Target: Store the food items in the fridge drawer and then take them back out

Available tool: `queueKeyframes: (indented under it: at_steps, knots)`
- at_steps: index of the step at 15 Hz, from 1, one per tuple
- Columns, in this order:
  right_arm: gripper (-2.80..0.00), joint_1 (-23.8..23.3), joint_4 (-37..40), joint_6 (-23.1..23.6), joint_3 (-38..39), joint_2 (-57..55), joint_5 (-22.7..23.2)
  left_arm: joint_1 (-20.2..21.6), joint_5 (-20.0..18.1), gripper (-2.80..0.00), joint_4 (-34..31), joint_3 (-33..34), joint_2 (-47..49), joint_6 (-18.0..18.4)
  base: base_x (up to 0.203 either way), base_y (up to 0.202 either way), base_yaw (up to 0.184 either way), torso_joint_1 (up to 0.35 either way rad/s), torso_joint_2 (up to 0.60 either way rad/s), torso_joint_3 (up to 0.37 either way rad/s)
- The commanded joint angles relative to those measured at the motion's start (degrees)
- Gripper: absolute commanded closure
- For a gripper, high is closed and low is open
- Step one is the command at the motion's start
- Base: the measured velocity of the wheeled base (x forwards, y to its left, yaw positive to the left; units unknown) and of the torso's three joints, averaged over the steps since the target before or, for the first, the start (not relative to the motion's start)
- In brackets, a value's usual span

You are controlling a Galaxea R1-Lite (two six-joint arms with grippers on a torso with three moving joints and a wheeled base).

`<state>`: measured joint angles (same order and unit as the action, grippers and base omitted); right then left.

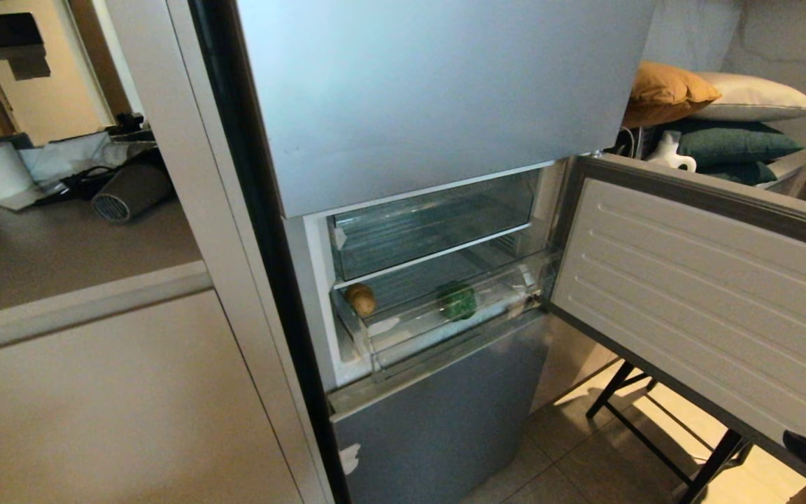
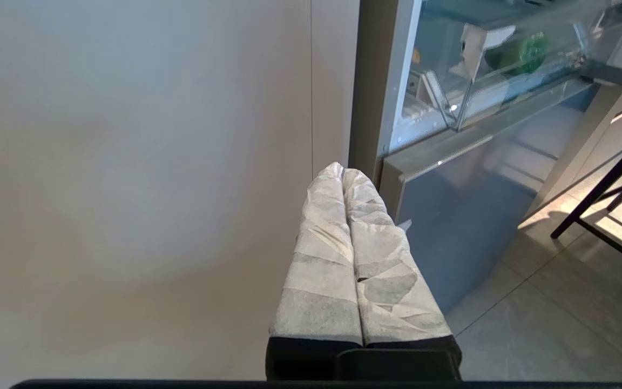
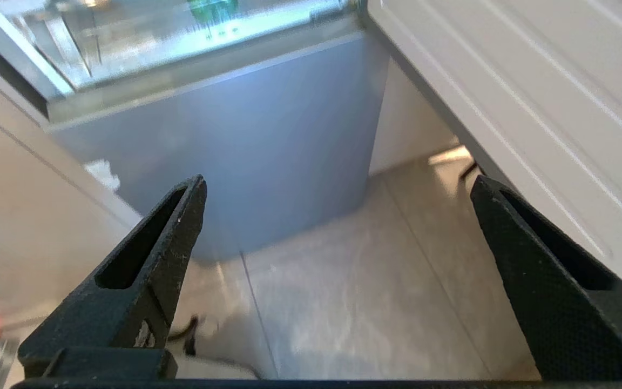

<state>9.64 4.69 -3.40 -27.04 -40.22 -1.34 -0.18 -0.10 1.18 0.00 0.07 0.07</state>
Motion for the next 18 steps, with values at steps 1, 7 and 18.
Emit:
queueKeyframes:
  at_steps: [1, 7, 18]
  knots:
    - [-2.8, 0.0, 1.4, 0.0, 0.0, -0.4, 0.1, 0.0, 0.0, 0.0, 0.0, 0.6, 0.0, 0.0, 0.0, 0.0, 0.0, 0.155, -0.34, -0.194]
    - [0.0, 0.0, 2.1, 0.0, 0.0, -0.9, 0.1, 0.0, 0.0, 0.0, 0.0, 0.6, 0.0, 0.0, 0.0, 0.0, 0.0, 0.15, -0.34, -0.19]
    - [0.0, -0.1, 2.1, 0.0, 0.1, -3.0, 0.1, 0.0, 0.0, 0.0, 0.0, 0.6, 0.0, 0.0, 0.0, 0.0, 0.0, 0.134, -0.29, -0.153]
